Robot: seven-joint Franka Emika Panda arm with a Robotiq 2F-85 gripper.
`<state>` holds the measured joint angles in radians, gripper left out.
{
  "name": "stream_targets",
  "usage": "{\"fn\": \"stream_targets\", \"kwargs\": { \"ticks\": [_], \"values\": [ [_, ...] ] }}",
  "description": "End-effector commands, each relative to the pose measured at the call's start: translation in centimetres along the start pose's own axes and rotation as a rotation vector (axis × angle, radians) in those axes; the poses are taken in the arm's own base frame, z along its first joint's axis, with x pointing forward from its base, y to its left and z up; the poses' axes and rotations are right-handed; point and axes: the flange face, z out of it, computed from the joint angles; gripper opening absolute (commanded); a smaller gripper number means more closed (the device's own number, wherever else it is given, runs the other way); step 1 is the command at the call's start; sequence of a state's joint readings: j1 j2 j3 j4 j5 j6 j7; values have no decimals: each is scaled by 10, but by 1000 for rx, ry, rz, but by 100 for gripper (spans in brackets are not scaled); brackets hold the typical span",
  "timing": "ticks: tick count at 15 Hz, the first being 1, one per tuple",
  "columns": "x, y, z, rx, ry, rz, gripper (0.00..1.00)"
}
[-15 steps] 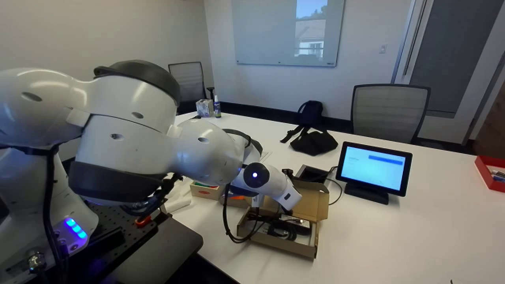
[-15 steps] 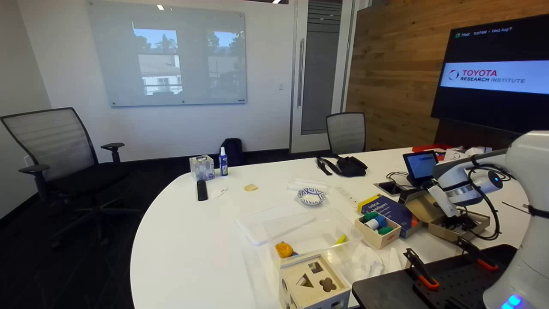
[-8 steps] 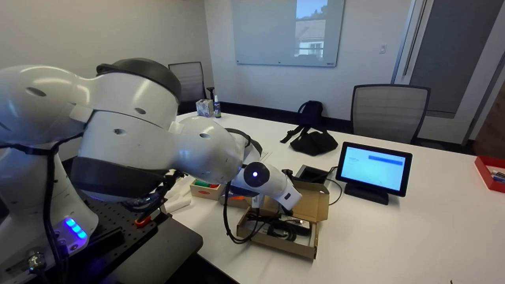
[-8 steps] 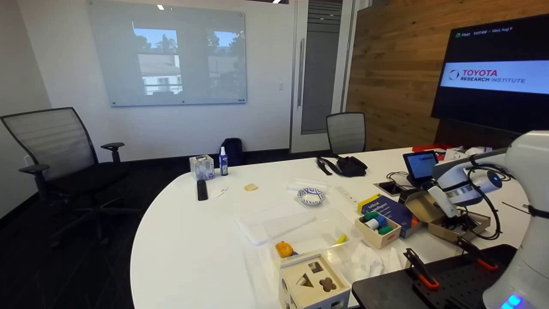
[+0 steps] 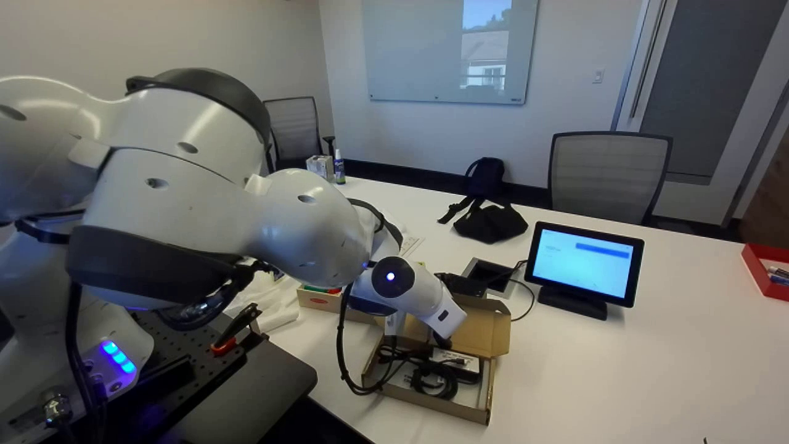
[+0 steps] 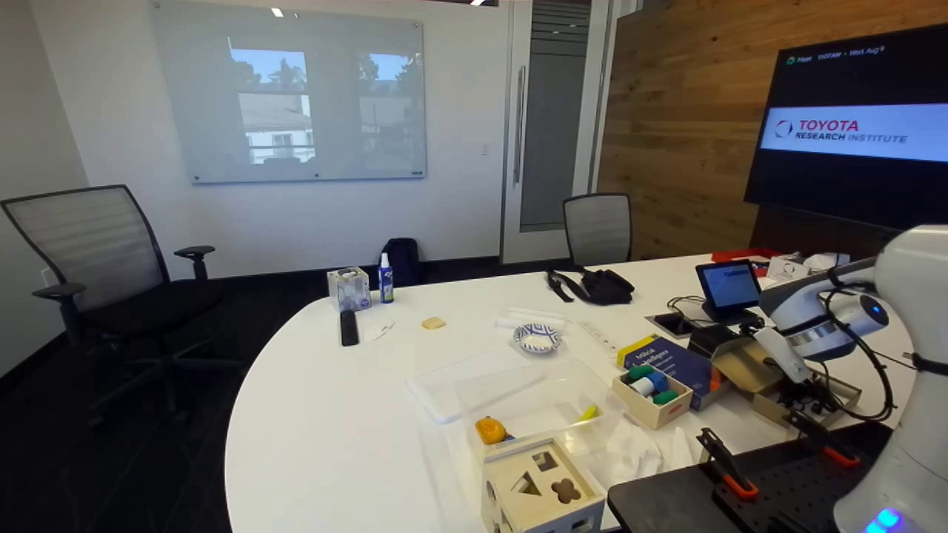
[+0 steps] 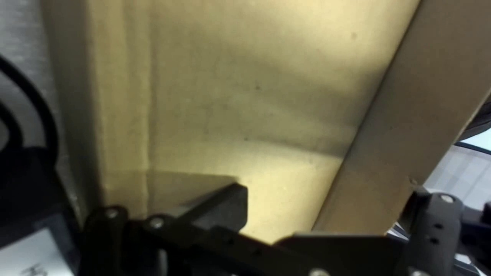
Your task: Open the cardboard box
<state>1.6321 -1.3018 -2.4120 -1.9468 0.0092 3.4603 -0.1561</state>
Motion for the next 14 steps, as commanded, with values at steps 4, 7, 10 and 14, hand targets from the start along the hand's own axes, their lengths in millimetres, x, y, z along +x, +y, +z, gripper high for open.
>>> {"fn": "stream_targets", "kwargs": {
  "ticks": [4,7,10,14],
  "values": [
    [5,6,-67,-92,-14,-13,100],
    [-1,14,-83,-147,-26,-30,100],
    [-11,16,-96,-176,-45,-45,100],
    [-13,-1,-113,-164,-47,-71,100]
  ]
}}
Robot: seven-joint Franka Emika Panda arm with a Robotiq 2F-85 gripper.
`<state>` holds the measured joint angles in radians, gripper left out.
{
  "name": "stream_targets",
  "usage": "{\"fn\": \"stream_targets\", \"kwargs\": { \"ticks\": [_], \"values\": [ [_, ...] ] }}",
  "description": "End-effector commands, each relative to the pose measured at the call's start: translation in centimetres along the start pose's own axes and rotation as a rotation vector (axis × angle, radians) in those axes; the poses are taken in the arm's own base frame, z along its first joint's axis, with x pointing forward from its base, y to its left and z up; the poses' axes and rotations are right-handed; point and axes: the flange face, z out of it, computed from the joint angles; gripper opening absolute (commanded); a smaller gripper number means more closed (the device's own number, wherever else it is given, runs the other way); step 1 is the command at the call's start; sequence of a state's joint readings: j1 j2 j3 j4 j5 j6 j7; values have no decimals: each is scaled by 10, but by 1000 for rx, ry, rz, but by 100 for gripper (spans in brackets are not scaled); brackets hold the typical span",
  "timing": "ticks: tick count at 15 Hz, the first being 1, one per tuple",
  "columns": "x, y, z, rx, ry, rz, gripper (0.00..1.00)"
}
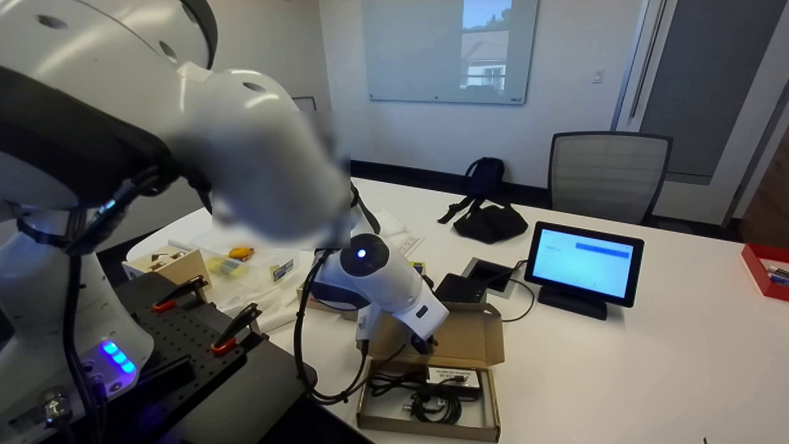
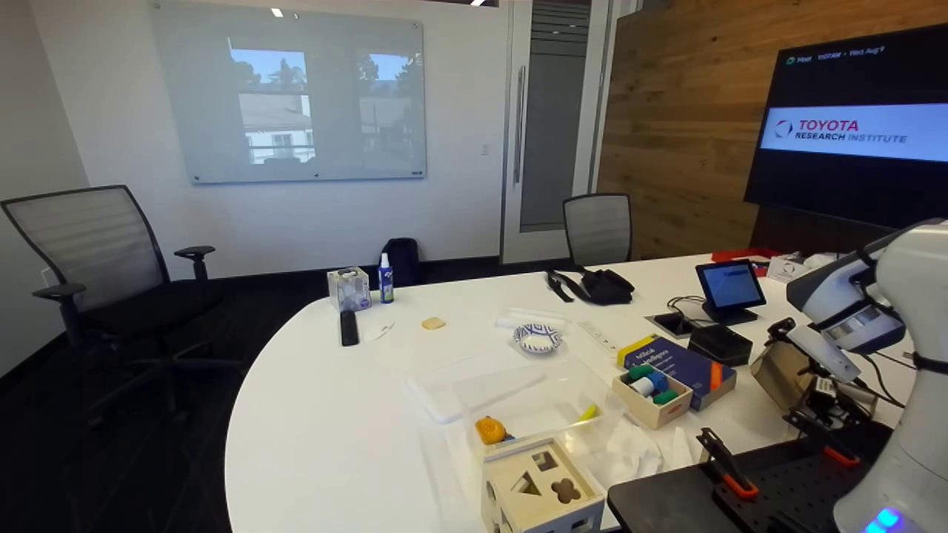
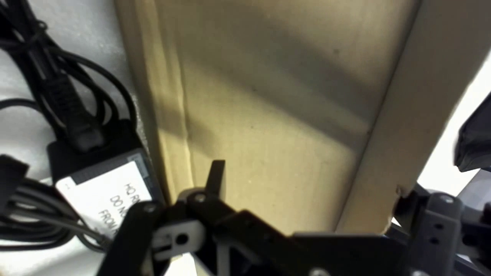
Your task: Open the cardboard box
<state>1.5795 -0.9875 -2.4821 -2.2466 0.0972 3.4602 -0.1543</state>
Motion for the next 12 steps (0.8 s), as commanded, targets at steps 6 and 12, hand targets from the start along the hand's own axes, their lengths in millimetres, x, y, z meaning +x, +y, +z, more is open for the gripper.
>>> {"fn": "stream_targets", "kwargs": {
  "ticks": [6,12],
  "values": [
    [-14,-51,-66,-4,0,-95,100],
    [-8,-91,-100,74,40,-127,100]
  ]
}}
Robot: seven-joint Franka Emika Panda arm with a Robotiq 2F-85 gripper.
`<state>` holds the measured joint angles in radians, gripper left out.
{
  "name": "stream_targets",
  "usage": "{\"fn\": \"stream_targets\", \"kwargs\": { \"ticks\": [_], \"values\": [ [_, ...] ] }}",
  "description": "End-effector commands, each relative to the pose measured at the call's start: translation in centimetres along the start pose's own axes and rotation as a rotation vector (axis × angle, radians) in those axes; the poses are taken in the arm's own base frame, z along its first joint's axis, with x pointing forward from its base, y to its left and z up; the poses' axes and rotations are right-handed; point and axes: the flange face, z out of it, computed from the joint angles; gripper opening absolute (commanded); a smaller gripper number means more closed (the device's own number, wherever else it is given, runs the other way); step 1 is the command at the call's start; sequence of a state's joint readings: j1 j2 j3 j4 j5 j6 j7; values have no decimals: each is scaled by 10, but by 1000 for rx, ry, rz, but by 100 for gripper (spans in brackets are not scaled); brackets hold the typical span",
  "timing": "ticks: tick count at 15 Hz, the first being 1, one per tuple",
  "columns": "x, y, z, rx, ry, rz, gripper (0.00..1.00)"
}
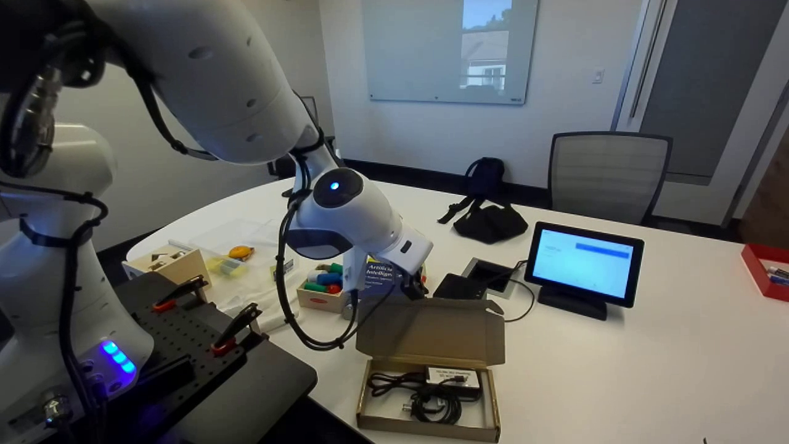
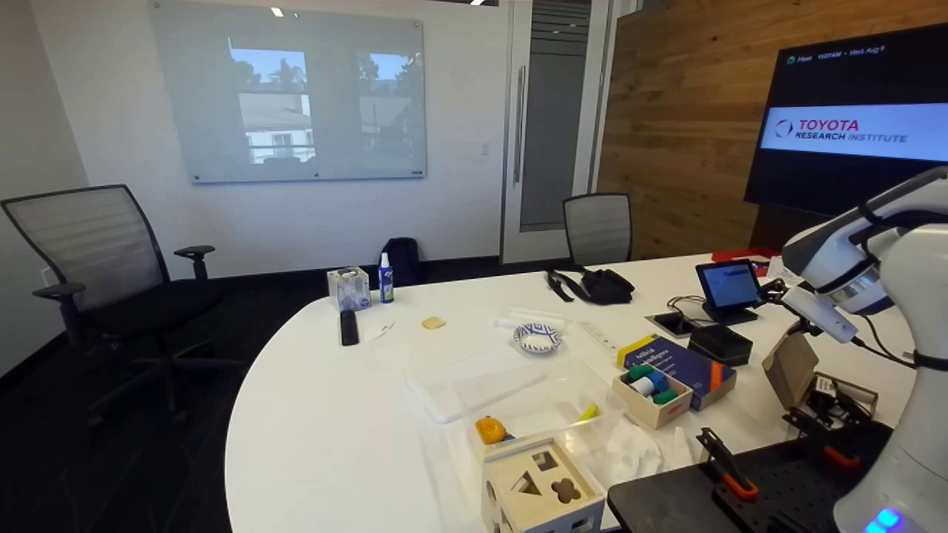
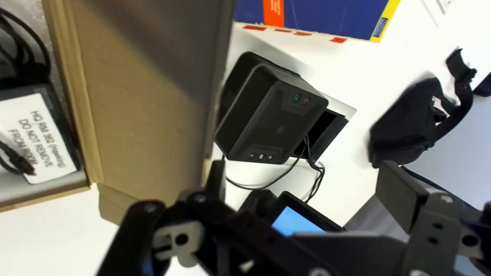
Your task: Open the cardboard box
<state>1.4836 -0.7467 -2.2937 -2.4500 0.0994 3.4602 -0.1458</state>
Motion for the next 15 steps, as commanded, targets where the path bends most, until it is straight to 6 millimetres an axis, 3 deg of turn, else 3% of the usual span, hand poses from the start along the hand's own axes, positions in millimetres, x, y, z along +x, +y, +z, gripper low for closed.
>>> {"fn": "stream_targets", "kwargs": {
  "ticks": [1,6,15],
  "values": [
    [-2,-18,-27,22,14,18,100],
    [-6,-34,-63,-11,-31,-69,100],
    [17,-42,-108,-93,-257,-246,100]
  ]
}}
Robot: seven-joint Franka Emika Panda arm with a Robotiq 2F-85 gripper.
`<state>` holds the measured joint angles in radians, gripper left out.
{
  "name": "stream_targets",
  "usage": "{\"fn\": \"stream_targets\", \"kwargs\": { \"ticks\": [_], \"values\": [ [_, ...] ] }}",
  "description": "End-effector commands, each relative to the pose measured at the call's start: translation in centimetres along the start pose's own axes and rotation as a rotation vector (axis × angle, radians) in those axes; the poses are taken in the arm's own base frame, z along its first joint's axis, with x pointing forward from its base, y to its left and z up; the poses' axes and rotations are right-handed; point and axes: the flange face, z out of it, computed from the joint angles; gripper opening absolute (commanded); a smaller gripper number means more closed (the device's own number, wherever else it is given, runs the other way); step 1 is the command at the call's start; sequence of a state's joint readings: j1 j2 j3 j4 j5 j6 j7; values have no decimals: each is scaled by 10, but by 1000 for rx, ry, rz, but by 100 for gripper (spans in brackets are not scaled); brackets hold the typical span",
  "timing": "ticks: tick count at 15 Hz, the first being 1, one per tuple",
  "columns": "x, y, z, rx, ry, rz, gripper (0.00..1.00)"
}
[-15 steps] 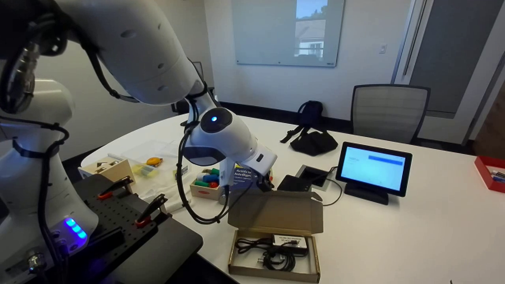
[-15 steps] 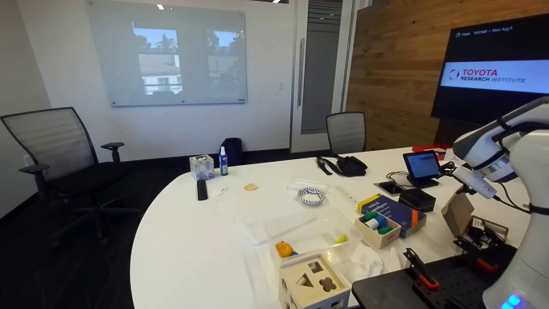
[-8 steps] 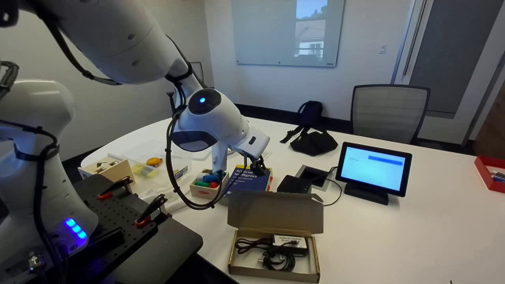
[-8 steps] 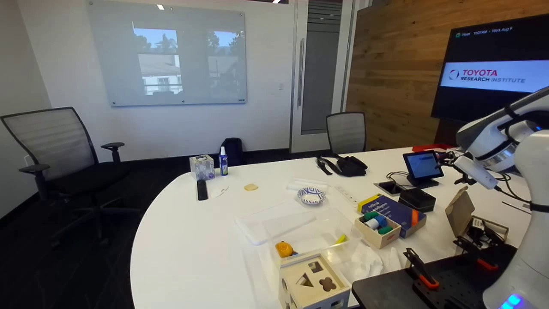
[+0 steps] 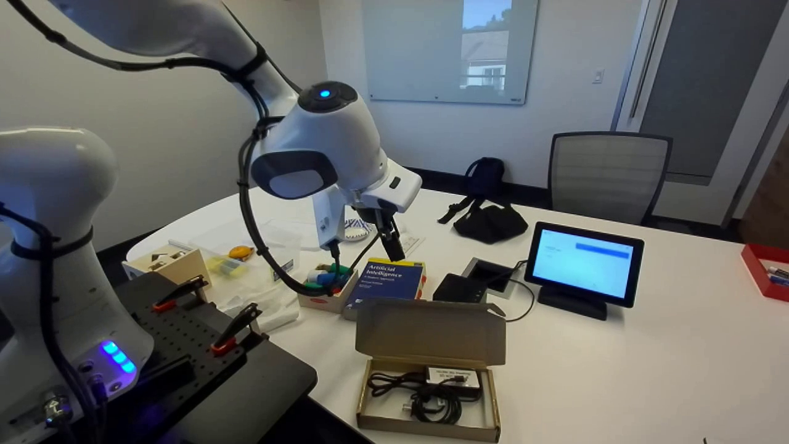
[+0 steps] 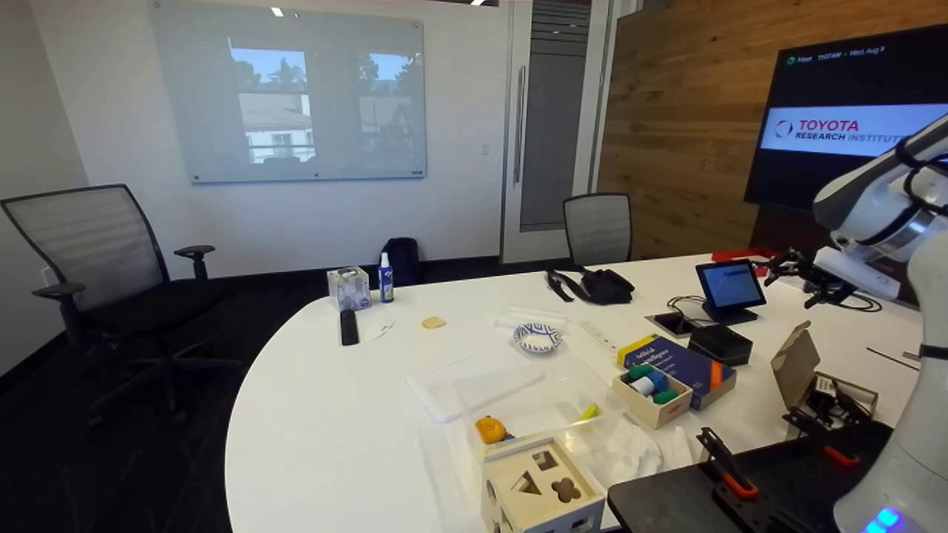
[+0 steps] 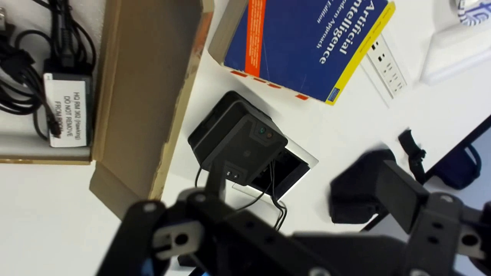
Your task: Open the cardboard box
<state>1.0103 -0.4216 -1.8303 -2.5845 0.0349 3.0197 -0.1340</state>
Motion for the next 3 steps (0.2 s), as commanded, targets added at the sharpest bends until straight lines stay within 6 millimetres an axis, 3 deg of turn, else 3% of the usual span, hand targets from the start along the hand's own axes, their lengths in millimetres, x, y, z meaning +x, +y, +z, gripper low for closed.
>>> {"fn": "stream_targets", "kwargs": {
  "ticks": [1,3],
  "values": [
    [-1,4,-15,-70,-86,-54,100],
    [-1,6,-19,-80,-104,-70,100]
  ]
}}
